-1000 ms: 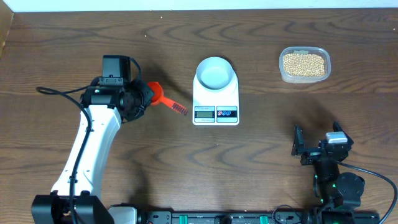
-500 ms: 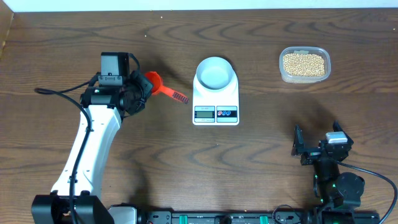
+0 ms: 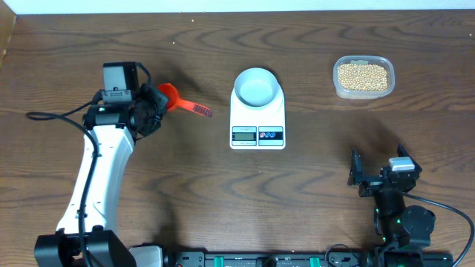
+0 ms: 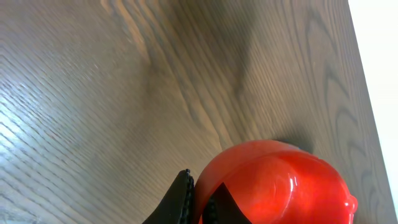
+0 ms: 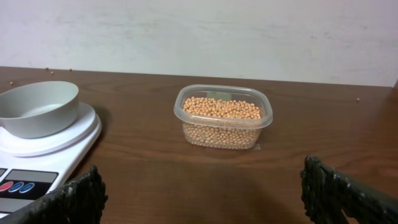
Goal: Scoop item into bowl and weigh 50g on scale
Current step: 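Rotate the held red scoop and carry it toward the scale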
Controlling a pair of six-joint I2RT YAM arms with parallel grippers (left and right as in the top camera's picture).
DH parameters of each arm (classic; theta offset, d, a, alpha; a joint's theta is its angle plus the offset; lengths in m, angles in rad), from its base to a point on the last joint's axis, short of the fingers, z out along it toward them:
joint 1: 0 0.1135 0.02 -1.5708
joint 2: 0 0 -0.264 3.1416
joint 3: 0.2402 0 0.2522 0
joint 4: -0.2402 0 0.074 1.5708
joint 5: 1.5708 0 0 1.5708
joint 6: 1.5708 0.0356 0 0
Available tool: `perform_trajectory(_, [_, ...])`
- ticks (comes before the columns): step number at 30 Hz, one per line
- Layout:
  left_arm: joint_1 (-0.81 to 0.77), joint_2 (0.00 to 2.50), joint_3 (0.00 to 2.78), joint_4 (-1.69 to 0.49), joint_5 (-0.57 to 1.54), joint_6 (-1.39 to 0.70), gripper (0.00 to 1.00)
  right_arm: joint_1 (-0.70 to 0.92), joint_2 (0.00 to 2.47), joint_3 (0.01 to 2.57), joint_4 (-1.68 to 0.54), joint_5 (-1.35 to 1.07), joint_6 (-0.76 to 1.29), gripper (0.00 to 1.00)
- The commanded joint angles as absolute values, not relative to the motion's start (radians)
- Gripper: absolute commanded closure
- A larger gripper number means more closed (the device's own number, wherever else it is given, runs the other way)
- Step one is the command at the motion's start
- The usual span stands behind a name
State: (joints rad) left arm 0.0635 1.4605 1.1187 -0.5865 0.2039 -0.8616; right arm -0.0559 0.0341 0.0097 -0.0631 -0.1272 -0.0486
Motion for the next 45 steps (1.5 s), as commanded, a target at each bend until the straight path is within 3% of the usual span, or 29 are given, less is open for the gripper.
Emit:
perform_trajectory(1, [0.088,1.453,1.117,-0.585,0.191,-0.867,0.93,-0.06,0.025,0.006,-0.064,-0.134,-0.061,0.01])
perform_trajectory(17, [0.115,1.453,1.117,-0.59,0.301,-0.87,0.93,-0.06,0.025,0.006,-0.064,-0.134,-0.061,0.01])
perform_trajectory(45, [0.115,1.453,1.117,-0.617,0.303,-0.866,0.93,-0.06,0.025,0.006,-0.064,-0.134,-0.061,0.01])
